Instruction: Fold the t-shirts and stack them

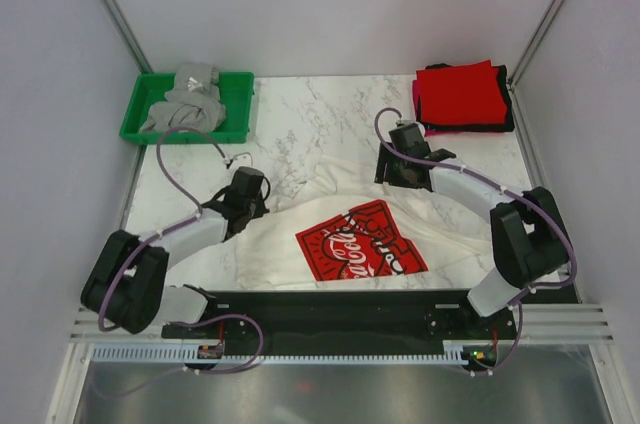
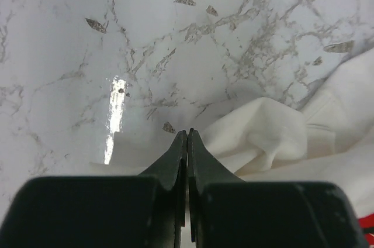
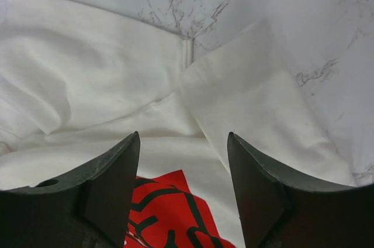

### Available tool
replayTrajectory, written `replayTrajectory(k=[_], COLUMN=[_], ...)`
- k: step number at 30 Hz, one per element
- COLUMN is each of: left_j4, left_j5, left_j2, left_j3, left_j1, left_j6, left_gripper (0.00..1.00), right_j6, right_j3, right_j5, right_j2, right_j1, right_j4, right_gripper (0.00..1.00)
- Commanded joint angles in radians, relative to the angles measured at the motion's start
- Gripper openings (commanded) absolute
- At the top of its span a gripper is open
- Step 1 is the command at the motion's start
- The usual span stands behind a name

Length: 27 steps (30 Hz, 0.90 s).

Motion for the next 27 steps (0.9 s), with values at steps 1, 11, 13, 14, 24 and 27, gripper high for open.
replayTrajectory(k=[1,11,13,14,24,27], left_j4=[0.086,0.092,0.100,0.103,0.106,0.105], left_j5=[-0.037,-0.040,-0.035,-0.032,-0.035,-0.034], left_j2=[-0.170,-0.195,-0.196,-0.193,-0.184,-0.188], left_j3=[-0.033,-0.056,-0.058,-0.059,-0.059,-0.061], left_j1=[0.004,0.004,0.004,0.004,0.004,0.004], left_j6=[-0.037,-0.038,-0.040,-0.037,-0.032,-0.034], left_gripper=[0.02,0.02,0.02,0.02,0.02,0.02], right_j6=[-0.040,-0.092,-0.099,-0.102,-0.103,-0.109], right_j3=[0.066,0.169,0.177,0.187,0.203,0.203], right_j5=[0.092,0.173,0.181,0.187,0.268,0.275], right_j2=[0.009,0.164,0.192,0.203,0.209,0.209], right_j1=[0.036,0.053,0.059,0.059,0.059,0.058], right_j4=[-0.007,-0.070,-0.073,-0.075,-0.087,-0.092], right_gripper=[0.69,0.60,0.53,0.50,0.04,0.00])
